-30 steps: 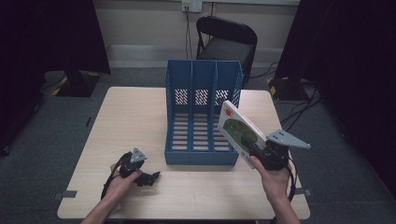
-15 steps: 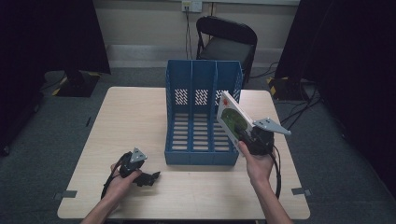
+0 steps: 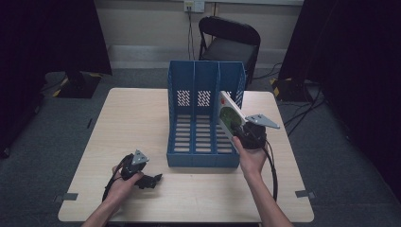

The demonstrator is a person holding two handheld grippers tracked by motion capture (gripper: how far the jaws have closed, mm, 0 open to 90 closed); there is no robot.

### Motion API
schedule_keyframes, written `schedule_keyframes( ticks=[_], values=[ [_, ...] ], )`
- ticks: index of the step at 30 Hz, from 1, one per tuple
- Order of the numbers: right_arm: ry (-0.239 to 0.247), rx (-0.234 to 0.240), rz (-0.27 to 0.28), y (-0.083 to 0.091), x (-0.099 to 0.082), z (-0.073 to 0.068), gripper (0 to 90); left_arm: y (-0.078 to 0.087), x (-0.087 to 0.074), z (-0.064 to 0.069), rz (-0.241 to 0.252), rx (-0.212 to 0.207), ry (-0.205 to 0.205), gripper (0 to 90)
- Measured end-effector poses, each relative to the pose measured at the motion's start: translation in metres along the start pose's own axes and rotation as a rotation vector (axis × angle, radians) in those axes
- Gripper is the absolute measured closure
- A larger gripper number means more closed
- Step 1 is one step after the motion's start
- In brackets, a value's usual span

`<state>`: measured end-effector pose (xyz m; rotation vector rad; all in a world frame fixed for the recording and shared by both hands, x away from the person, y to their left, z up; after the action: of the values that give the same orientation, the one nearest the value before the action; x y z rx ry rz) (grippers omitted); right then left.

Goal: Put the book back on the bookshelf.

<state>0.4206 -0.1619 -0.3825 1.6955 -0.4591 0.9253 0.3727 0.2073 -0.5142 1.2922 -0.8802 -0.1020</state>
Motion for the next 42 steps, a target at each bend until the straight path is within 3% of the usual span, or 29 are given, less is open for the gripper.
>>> schedule_keyframes(
  ticks=[14,27,34,37,42],
  values=[
    [-0.011,-0.045,-0.048,-0.034,0.003,0.003,76.4,0.0,0.0,0.0,0.0,0.0,-0.001,0.0],
    [0.016,-0.063,-0.121,-0.057,0.0,0.007,76.4,0.0,0.0,0.0,-0.001,0.0,-0.002,0.0],
    [-0.007,-0.041,-0.15,-0.062,-0.002,0.011,76.3,0.0,0.0,0.0,-0.001,0.0,-0.003,0.0],
    [0.018,-0.05,-0.165,-0.062,-0.003,0.01,76.2,0.0,0.0,0.0,0.0,0.0,-0.001,0.0],
    [0.013,-0.042,-0.175,-0.058,-0.003,0.013,75.5,0.0,0.0,0.0,-0.001,0.0,-0.002,0.0]
  ],
)
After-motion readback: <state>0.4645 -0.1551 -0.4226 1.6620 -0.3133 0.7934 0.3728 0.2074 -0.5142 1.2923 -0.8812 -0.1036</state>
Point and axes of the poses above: each handheld gripper's, and its own axes: y roughly backward along the jaws, x roughly out of its top, z roughly to its right, the point moved 1 cm from there along -y, roughly forward along the jaws, and after that the axes turned 15 degrees about -z, right-handed, at the moved point
